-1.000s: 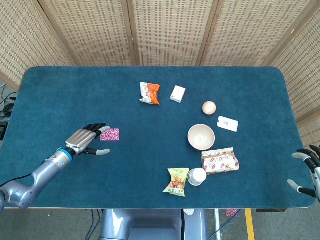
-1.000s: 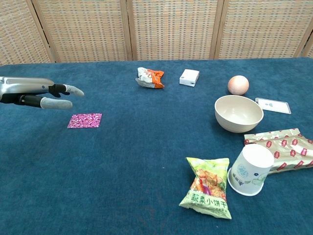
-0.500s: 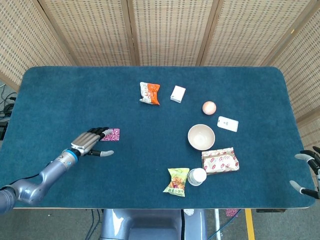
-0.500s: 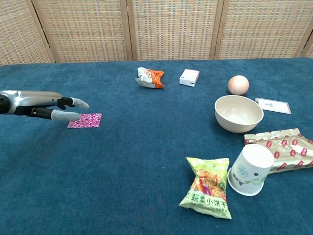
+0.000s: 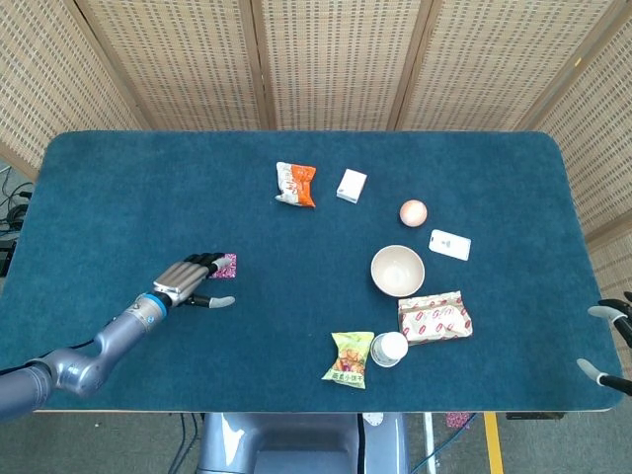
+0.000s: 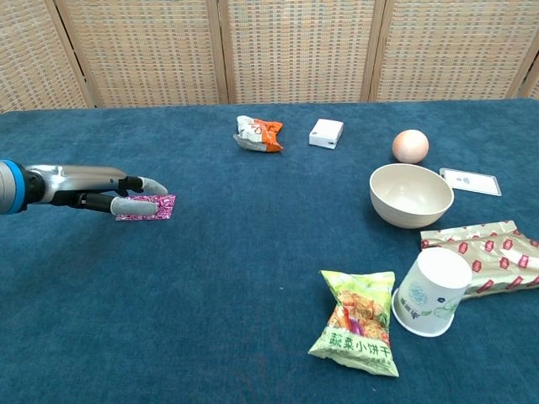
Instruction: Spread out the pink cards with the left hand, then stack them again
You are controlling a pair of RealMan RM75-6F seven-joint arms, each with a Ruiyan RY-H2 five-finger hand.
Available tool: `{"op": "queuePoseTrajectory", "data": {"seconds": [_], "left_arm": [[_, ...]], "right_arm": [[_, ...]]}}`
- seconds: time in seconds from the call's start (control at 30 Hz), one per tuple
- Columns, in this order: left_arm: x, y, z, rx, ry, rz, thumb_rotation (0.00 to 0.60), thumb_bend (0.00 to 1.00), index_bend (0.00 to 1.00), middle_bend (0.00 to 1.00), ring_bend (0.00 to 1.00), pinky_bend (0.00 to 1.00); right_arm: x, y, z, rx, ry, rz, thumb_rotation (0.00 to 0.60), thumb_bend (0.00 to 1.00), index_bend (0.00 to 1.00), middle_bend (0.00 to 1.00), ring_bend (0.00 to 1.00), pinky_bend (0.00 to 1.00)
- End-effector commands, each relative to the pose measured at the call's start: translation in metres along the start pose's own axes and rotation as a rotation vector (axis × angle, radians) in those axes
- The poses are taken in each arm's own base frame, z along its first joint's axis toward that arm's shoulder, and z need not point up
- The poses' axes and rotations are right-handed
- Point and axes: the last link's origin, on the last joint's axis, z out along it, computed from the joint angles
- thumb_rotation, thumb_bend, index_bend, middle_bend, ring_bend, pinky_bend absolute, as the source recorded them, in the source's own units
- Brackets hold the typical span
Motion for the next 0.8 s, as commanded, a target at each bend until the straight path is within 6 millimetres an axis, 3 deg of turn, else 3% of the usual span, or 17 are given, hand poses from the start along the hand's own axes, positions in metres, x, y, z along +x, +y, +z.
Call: {"op": "queuePoseTrajectory", "data": {"seconds": [0.03, 0.8], "left_arm": [[-0.002, 0.003, 0.003, -0.003, -0.006, 0.001, 0.051, 0.00, 0.05, 0.00, 0.00, 0.06], [-0.012, 0.020, 0.003, -0.042, -0.050, 0.046, 0.052, 0.00, 0.05, 0.00, 0.00, 0.06]], "right_arm": [[0.001, 0.001, -0.002, -0.005, 0.003, -0.001, 0.600, 0.14, 0.32, 0.28, 0.15, 0.08], [0.003, 0.006, -0.006, -0.019, 0.009, 0.003, 0.600, 0.14, 0.32, 0.28, 0.15, 0.08]]}}
